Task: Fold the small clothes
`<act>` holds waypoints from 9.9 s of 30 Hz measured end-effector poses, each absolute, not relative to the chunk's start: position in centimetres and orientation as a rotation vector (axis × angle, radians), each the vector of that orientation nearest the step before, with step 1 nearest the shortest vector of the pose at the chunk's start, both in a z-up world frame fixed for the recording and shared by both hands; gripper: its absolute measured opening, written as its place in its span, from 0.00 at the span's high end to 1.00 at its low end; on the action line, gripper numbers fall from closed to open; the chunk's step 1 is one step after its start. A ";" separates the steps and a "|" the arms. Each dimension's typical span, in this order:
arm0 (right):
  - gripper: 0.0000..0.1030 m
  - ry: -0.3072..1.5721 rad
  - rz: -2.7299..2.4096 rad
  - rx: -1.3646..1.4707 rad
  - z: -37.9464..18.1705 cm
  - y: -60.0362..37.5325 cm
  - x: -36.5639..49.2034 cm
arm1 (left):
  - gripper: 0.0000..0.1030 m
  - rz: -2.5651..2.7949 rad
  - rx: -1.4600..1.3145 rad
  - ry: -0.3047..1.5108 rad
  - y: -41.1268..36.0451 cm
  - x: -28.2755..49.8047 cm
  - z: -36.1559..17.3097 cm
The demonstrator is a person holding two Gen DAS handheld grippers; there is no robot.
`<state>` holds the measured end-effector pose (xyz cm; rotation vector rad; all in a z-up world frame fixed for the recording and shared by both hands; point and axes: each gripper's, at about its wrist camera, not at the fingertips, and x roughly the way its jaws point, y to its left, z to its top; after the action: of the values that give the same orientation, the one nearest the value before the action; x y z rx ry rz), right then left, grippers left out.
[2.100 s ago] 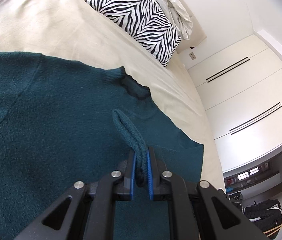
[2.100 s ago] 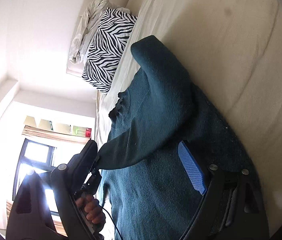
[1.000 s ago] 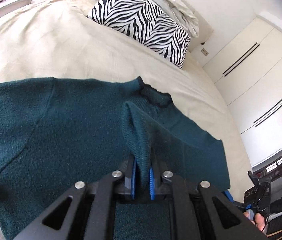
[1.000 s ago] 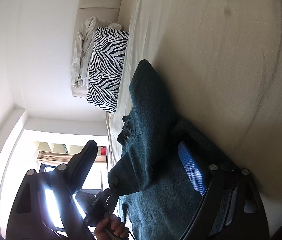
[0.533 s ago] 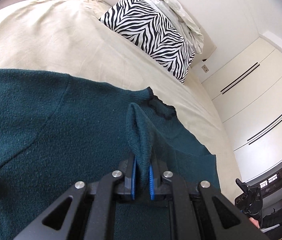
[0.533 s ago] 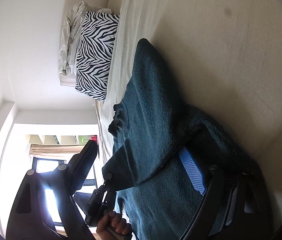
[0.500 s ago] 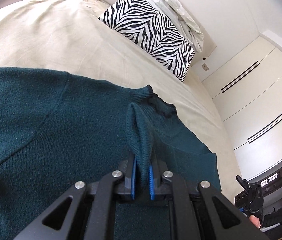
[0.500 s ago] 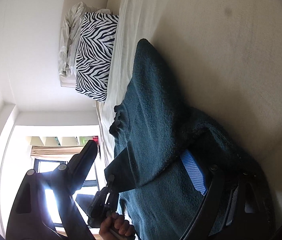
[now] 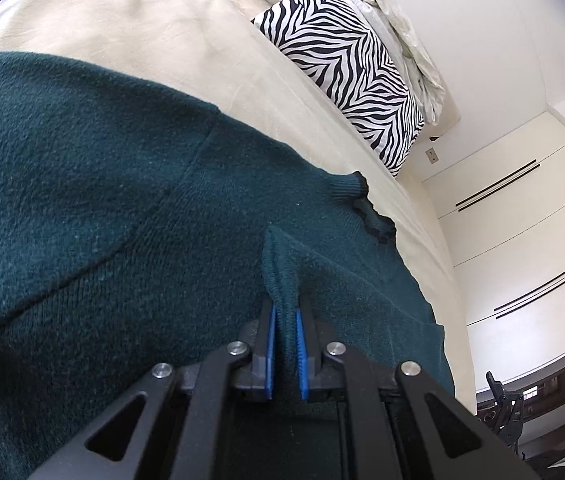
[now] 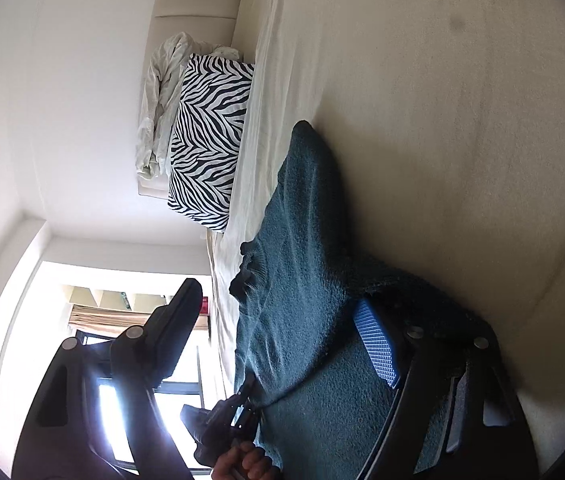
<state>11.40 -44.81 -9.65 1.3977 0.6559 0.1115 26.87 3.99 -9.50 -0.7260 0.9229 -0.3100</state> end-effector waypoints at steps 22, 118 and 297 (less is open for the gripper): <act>0.25 0.815 0.098 1.207 -8.4 -49.9 23.7 | 0.88 -0.352 -0.665 0.825 3.6 26.3 -11.0; 0.93 0.910 0.320 0.203 5.9 -19.0 19.3 | 0.41 -0.283 -0.494 0.560 6.7 7.9 -5.8; 0.78 0.971 -0.054 0.072 -4.4 -41.4 17.4 | 0.92 -0.438 -0.948 0.963 15.1 19.8 -7.2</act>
<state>17.41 -41.40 -4.40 0.0717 0.9708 -0.0536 19.82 15.13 -7.24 -0.9478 0.9630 -0.4383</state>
